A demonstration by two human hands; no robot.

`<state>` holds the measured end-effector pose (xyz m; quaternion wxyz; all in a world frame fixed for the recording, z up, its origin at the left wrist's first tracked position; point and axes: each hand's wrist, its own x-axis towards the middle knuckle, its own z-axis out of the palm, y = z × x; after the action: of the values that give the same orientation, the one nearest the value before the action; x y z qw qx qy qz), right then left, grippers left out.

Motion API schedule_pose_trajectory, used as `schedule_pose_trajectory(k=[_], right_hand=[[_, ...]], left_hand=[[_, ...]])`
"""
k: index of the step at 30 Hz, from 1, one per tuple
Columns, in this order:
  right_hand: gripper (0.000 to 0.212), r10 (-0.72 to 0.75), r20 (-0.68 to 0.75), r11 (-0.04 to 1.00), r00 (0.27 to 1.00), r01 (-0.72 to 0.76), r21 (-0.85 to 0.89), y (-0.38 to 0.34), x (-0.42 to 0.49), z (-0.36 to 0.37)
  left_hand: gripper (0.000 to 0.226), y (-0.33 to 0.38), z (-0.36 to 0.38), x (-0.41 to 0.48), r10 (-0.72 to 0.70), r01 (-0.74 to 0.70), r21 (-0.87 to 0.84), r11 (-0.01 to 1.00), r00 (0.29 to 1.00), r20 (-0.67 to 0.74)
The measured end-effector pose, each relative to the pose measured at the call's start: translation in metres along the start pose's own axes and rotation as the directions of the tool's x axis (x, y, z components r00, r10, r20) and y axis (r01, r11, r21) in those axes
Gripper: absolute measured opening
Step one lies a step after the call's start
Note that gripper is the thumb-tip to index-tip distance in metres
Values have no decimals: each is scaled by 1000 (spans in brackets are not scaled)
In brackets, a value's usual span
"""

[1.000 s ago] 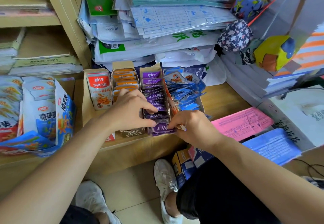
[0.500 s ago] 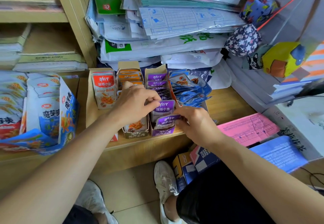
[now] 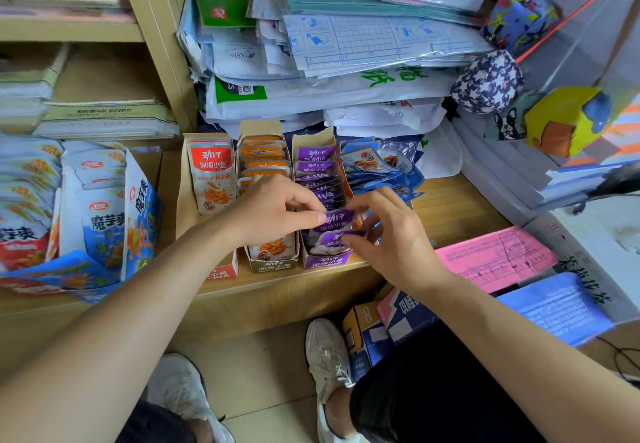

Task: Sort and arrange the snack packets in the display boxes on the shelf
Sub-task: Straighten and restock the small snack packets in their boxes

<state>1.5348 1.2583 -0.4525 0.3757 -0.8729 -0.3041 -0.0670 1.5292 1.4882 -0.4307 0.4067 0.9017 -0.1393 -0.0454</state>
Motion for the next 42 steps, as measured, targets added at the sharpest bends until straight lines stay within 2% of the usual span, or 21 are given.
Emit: schedule_pose_trajectory(k=[2,4,5,7,8,9,11,14,18,22,25,30,32,35,38,42], right_hand=[[56,26,20,999,999,-27,30,0,0,-2],[45,8,71,1000,997,-8,1,1,-2,-3],[33,-22,98,999,995,26,-43,1,-4,-4],[18,-70,125,992,990,82,-92,2,-7,-4],[16,-79,133,992,988,91,-91,3,-8,-5],[17,-85,145,992,986,98,-82,4,-8,-6],[19,-114,173,990,978,127,-64,4,-8,-6],[18,-163,242,979,956,186,-77,2,-10,-5],[20,-207,271,964,940,244,-110,2,-15,-10],[9,-224,156,964,962,242,-108,1,-15,-20],[9,-188,77,973,979,196,-121,2,-15,-31],[9,-1,-174,996,985,-15,-89,9,-20,-52],[8,67,-265,993,962,-89,-75,10,-26,-56],[5,89,-347,989,934,-125,-84,10,-29,-58],[3,113,-363,985,925,-152,-81,12,-28,-58],[6,182,-364,977,913,-211,-39,15,-28,-56]], left_hand=[[23,-1,-4,-1,-10,16,-79,997,997,71],[29,-3,-7,0,-24,36,-154,987,997,79],[25,-6,-8,2,-14,18,-120,993,999,31],[15,-14,-8,6,28,-16,113,993,994,-108],[9,-17,-7,8,55,-22,245,969,990,-128],[2,-18,-5,9,79,-36,351,936,991,-109],[15,-21,2,11,92,-53,491,870,994,-55],[34,-14,8,18,116,-67,620,781,992,-39],[41,-6,10,25,178,-121,690,714,984,-11],[20,-9,16,28,259,-134,666,734,962,-91],[22,-14,16,29,309,-196,623,757,948,-77],[14,-16,16,31,313,-218,707,673,950,-6],[25,-12,18,30,287,-206,735,647,958,16],[44,-4,25,28,241,-180,799,574,969,45],[45,2,40,27,239,-139,851,507,971,16],[42,4,52,29,217,-52,879,473,974,-59]])
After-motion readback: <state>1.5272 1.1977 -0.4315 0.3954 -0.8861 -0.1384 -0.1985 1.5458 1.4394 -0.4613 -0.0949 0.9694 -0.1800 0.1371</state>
